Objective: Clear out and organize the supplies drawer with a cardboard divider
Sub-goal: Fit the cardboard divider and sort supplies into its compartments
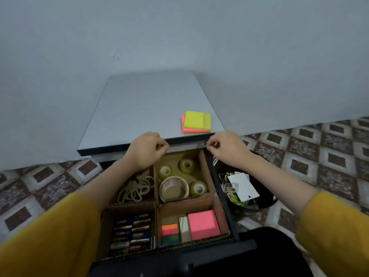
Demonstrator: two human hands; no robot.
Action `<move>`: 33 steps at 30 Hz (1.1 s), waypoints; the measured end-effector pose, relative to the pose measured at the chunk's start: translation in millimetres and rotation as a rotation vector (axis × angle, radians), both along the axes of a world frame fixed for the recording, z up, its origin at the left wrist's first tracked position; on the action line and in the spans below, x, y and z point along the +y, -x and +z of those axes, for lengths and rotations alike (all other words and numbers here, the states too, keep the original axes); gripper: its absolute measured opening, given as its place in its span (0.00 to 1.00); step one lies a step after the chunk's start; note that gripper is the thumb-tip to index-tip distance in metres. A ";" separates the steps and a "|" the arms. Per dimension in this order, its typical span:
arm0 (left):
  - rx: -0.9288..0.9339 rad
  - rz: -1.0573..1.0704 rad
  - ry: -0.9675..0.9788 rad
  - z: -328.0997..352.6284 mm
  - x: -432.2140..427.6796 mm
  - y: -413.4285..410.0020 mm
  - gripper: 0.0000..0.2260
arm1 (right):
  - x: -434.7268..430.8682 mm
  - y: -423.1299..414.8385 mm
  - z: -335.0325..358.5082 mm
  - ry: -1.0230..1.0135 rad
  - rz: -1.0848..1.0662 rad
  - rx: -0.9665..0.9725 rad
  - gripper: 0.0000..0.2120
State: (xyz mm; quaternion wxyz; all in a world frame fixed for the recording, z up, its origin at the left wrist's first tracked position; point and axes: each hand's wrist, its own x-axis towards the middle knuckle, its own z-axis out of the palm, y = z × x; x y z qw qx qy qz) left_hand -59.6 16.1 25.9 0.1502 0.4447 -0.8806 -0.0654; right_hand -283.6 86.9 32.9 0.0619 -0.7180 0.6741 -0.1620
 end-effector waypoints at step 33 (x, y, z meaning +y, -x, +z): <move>-0.266 -0.154 -0.278 45.2 -79.0 107.0 0.42 | -62.2 53.7 2.8 -0.172 -0.042 0.194 0.22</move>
